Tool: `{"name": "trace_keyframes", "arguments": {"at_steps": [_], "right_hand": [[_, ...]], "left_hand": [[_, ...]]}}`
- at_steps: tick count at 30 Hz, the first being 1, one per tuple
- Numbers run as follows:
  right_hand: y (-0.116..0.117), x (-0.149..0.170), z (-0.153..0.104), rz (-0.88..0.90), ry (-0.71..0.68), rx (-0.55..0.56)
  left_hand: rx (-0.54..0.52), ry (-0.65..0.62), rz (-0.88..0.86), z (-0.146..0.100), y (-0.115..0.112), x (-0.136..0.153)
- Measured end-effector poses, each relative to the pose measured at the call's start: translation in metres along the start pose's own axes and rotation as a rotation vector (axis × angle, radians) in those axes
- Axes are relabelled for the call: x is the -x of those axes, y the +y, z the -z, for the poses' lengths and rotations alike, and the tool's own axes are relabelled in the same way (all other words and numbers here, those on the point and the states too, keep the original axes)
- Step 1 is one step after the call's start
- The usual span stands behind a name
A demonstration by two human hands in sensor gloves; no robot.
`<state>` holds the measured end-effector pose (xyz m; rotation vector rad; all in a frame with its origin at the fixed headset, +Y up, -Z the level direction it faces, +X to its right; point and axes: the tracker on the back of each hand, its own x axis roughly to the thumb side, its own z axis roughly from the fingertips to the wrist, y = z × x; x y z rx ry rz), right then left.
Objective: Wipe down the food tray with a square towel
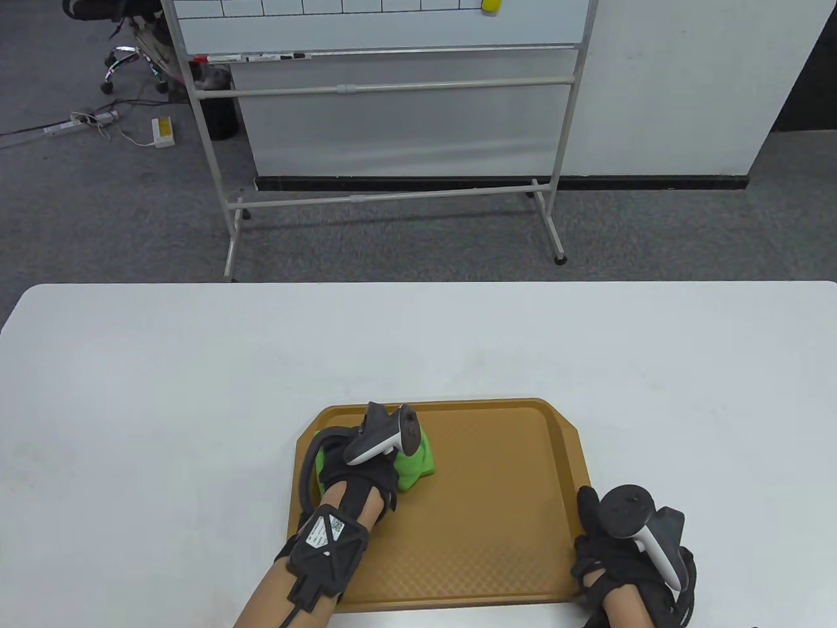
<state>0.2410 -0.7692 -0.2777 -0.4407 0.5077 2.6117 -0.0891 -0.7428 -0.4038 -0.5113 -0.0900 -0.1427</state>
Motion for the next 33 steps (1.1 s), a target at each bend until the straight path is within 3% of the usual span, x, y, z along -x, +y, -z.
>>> {"name": "trace_keyframes", "arguments": {"at_steps": [9, 15, 25, 33], "right_hand": [[0.001, -0.001, 0.000, -0.010, 0.001, 0.000], [0.001, -0.001, 0.000, -0.007, -0.002, -0.003], [0.001, -0.001, 0.000, -0.004, 0.002, -0.001], [0.001, -0.001, 0.000, -0.001, 0.003, -0.001]], "left_hand": [[-0.082, -0.090, -0.051, 0.018, 0.008, -0.061], [-0.099, -0.194, -0.081, 0.017, 0.008, -0.107], [-0.098, -0.405, 0.064, -0.023, -0.002, -0.154], [-0.090, -0.498, 0.118, -0.063, -0.025, -0.141]]}}
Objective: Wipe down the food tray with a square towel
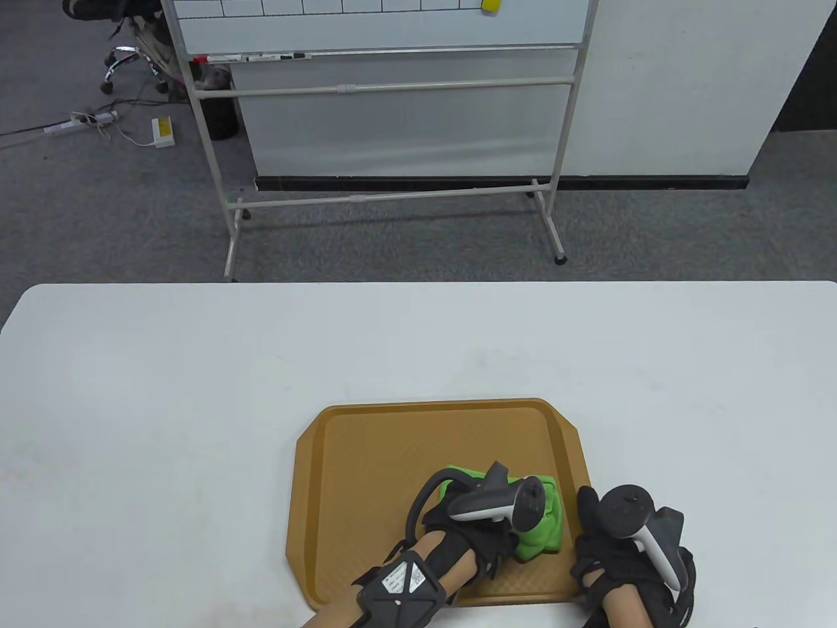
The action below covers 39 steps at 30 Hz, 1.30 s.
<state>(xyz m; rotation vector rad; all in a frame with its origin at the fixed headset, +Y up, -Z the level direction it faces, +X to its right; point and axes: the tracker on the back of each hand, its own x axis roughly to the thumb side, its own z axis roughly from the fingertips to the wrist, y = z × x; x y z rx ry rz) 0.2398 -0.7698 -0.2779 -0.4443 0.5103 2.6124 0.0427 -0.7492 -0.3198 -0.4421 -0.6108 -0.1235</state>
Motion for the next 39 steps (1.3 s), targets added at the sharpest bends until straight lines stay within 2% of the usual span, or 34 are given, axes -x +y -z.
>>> {"name": "trace_keyframes", "arguments": {"at_steps": [6, 11, 17, 22, 25, 30, 34, 39], "right_hand": [[0.000, 0.000, 0.000, 0.000, 0.000, 0.000], [0.000, 0.000, 0.000, 0.004, 0.001, -0.002], [-0.001, 0.001, 0.000, 0.009, 0.000, -0.002], [-0.001, 0.001, 0.000, 0.009, 0.000, -0.002], [-0.001, 0.001, 0.000, 0.009, 0.000, -0.002], [-0.001, 0.001, 0.000, 0.008, 0.000, -0.003], [-0.001, 0.001, 0.000, 0.006, -0.003, -0.007], [-0.001, 0.001, 0.000, 0.008, -0.004, -0.010]], "left_hand": [[0.037, 0.006, -0.058, -0.038, -0.016, 0.029], [0.124, 0.039, -0.044, -0.072, -0.026, 0.061], [0.172, 0.156, -0.035, -0.087, -0.027, 0.094], [0.179, 0.267, -0.016, -0.076, -0.020, 0.118], [0.169, 0.352, -0.002, -0.061, -0.016, 0.132], [0.143, 0.429, -0.137, -0.032, -0.007, 0.150], [0.150, 0.435, -0.171, -0.009, 0.002, 0.149], [0.105, 0.415, -0.200, 0.018, 0.008, 0.133]]}}
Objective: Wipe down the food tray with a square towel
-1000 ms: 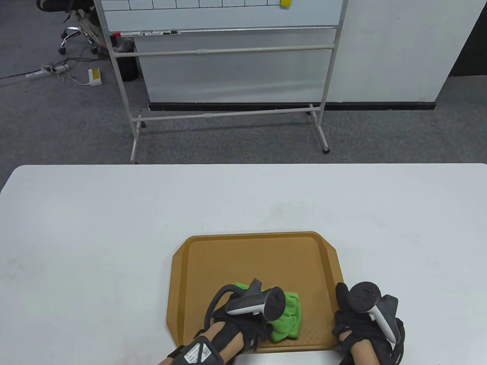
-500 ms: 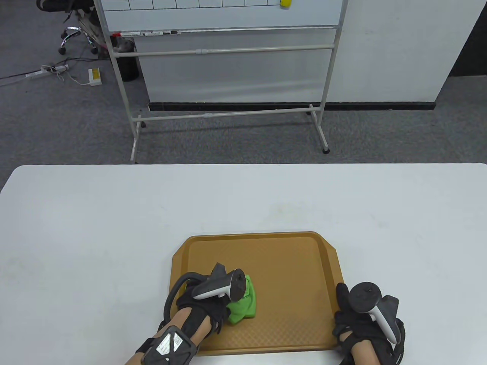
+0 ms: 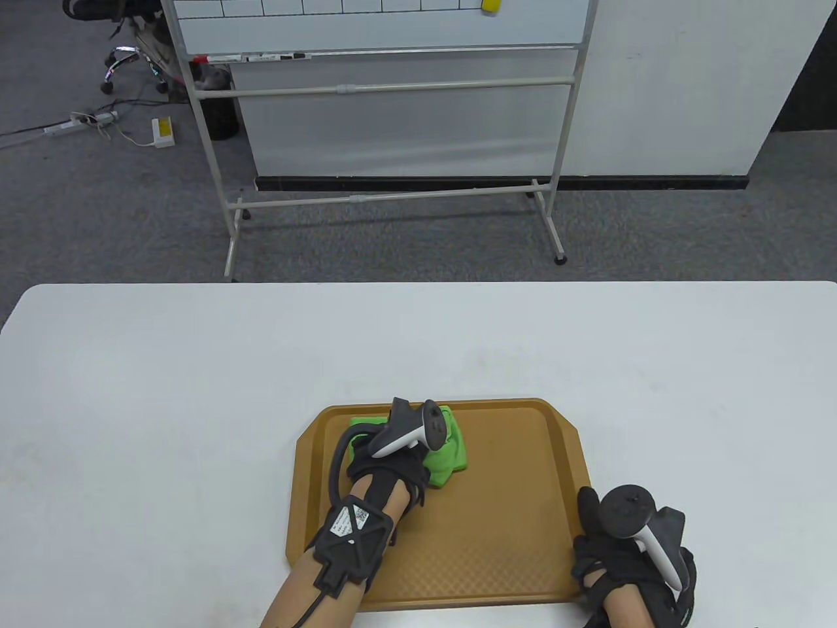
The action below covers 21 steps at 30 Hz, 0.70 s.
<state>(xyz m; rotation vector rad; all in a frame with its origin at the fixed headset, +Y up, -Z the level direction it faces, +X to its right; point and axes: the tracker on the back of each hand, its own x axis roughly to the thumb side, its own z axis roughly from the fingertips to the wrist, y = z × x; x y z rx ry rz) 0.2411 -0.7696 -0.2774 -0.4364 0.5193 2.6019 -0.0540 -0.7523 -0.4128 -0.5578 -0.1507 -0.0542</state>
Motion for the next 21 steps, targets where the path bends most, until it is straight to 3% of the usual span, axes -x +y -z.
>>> {"name": "trace_keyframes", "arguments": {"at_steps": [10, 21], "right_hand": [[0.000, 0.000, 0.000, 0.004, 0.001, -0.006], [0.000, -0.001, 0.000, 0.003, 0.003, -0.005]], "left_hand": [[0.036, -0.197, -0.121, 0.018, -0.001, -0.055], [0.051, -0.377, 0.007, -0.013, -0.017, -0.077]]}}
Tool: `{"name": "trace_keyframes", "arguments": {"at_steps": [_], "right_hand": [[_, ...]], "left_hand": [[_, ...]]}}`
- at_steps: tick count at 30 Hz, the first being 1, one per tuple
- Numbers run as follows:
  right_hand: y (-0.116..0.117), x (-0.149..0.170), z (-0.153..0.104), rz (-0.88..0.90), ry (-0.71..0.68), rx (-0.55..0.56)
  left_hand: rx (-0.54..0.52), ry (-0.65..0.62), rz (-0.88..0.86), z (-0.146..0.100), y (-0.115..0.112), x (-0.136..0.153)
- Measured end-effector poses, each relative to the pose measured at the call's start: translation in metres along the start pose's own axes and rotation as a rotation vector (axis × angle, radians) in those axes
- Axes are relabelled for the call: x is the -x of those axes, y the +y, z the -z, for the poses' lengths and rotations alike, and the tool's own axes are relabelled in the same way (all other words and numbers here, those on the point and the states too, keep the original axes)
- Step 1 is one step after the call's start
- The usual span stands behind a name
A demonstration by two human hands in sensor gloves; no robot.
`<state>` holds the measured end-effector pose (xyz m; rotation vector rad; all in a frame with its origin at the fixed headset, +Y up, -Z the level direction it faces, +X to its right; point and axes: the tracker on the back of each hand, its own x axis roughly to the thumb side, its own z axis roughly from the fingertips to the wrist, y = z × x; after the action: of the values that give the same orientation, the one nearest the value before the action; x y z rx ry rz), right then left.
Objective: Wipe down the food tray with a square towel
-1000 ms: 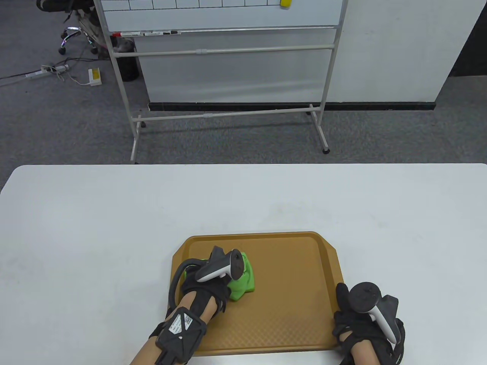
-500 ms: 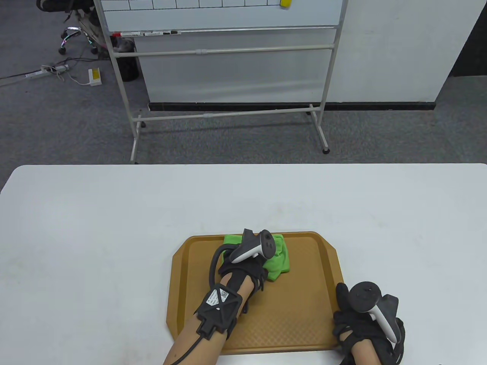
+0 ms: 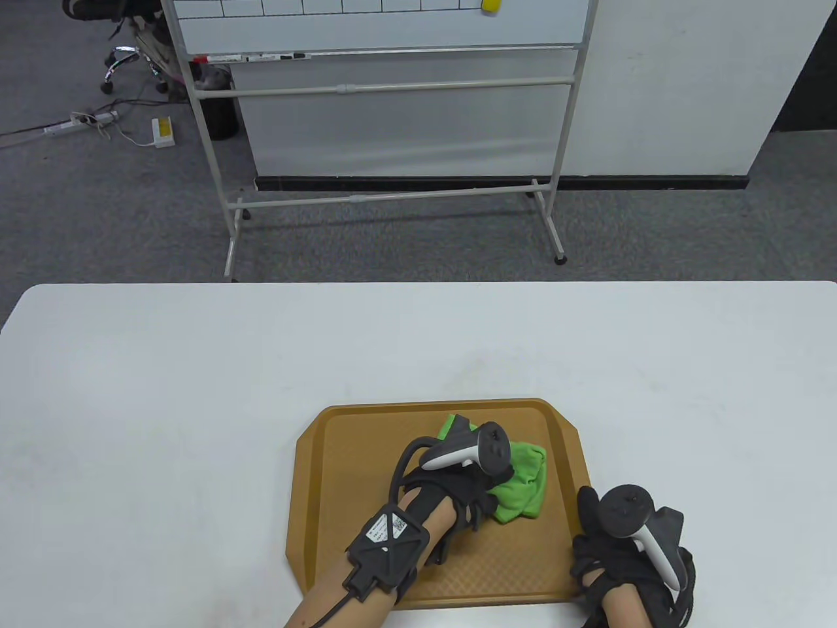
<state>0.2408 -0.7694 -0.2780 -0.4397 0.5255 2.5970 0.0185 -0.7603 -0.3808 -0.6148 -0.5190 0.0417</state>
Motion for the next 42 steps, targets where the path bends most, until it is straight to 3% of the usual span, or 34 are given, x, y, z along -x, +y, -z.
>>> {"name": "trace_keyframes", "arguments": {"at_steps": [10, 17, 23, 32, 42], "right_hand": [[0.000, 0.000, -0.001, 0.000, 0.008, 0.009], [0.001, 0.001, -0.001, 0.002, 0.005, 0.008], [0.001, 0.001, -0.001, 0.002, 0.006, 0.008], [0.001, 0.001, -0.001, 0.002, 0.006, 0.008], [0.001, 0.001, -0.001, 0.002, 0.006, 0.008]], "left_hand": [[0.001, -0.086, 0.112, -0.048, -0.030, -0.005], [-0.004, -0.069, 0.185, -0.097, -0.050, 0.020], [0.000, 0.025, 0.177, -0.114, -0.053, 0.050], [-0.020, 0.242, 0.148, -0.088, -0.041, 0.077], [-0.035, 0.314, -0.074, -0.039, -0.021, 0.069]]}}
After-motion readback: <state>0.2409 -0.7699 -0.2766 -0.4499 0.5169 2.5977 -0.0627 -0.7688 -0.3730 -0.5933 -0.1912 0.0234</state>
